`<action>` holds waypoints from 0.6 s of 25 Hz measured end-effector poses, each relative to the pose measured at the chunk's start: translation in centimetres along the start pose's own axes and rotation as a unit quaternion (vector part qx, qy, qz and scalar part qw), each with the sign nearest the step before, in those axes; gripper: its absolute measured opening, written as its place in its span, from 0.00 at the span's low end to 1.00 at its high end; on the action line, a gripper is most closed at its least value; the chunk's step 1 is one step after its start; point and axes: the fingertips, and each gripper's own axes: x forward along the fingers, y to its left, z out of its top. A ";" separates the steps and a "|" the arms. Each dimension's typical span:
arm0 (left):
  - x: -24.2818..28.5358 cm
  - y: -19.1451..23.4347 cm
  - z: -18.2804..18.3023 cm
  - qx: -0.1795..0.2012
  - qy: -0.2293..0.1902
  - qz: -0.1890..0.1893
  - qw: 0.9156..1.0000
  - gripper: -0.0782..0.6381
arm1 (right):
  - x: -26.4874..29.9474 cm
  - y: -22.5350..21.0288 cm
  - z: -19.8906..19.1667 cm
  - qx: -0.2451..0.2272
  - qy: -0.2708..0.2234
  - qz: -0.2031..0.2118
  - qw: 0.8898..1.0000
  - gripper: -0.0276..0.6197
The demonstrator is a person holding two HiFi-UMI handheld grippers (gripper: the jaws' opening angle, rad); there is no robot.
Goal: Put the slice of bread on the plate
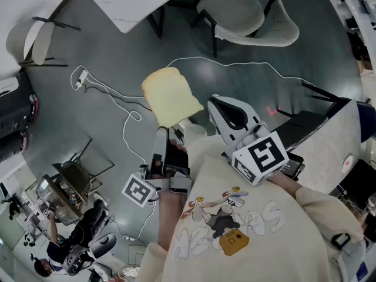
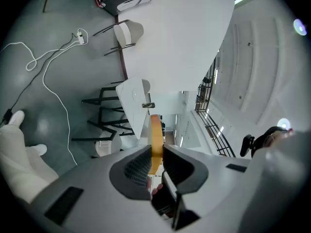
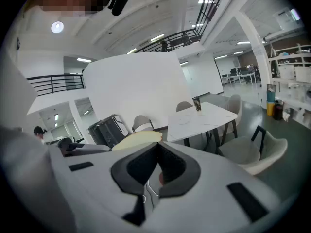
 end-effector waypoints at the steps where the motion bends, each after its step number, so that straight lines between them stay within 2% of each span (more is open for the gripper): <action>1: -0.1 0.1 0.1 0.001 0.000 0.001 1.000 0.22 | 0.2 0.2 0.0 -0.006 -0.001 0.001 1.000 0.05; 11: -1.5 -1.0 1.7 0.012 -0.002 -0.007 1.000 0.22 | 0.8 2.5 0.6 -0.025 -0.014 0.011 1.000 0.05; 15: -0.8 -1.0 1.2 0.010 0.000 -0.008 1.000 0.22 | 0.4 1.9 0.8 -0.002 -0.025 0.017 1.000 0.05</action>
